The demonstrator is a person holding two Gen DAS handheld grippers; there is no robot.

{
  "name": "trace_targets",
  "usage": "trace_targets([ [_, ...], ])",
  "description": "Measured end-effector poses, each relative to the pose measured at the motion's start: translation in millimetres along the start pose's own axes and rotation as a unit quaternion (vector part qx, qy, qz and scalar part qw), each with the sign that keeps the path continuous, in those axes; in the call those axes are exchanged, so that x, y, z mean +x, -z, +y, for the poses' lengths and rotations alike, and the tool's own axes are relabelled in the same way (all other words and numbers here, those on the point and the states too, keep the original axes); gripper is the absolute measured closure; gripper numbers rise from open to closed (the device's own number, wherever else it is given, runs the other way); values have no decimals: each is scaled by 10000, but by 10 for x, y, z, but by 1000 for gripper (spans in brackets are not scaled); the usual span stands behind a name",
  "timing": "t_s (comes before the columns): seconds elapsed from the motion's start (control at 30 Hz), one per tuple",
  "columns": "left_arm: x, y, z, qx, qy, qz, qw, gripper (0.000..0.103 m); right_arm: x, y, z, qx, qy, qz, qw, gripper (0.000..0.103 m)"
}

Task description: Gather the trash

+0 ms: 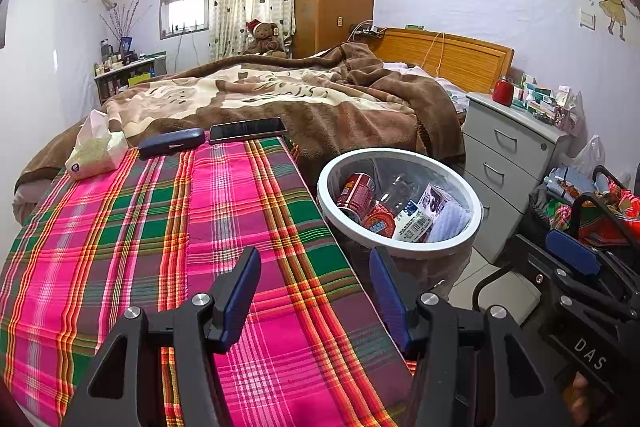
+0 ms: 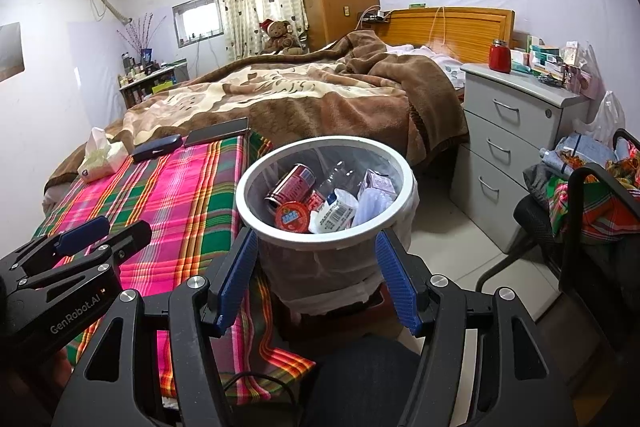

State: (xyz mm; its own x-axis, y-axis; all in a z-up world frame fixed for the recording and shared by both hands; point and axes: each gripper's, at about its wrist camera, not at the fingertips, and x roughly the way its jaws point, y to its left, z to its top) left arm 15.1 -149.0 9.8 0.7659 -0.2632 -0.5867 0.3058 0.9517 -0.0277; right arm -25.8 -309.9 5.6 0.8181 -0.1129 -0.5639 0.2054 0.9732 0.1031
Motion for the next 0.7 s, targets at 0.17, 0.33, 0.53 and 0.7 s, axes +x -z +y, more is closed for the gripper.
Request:
trace_targets([
  [0.17, -4, 2, 3, -7, 5, 5, 10000, 47, -7, -8, 25, -5, 0, 10, 10000, 40],
  [0.33, -1, 6, 4, -18, 32, 40, 10000, 47, -9, -7, 25, -1, -2, 11, 10000, 40],
  [0.53, 1, 15, -4, -22, 13, 46, 10000, 47, -10, -11, 38, -1, 3, 19, 10000, 40],
  [0.7, 11, 19, -15, -32, -13, 64, 10000, 47, -7, -10, 36, 5, 2, 22, 10000, 40],
])
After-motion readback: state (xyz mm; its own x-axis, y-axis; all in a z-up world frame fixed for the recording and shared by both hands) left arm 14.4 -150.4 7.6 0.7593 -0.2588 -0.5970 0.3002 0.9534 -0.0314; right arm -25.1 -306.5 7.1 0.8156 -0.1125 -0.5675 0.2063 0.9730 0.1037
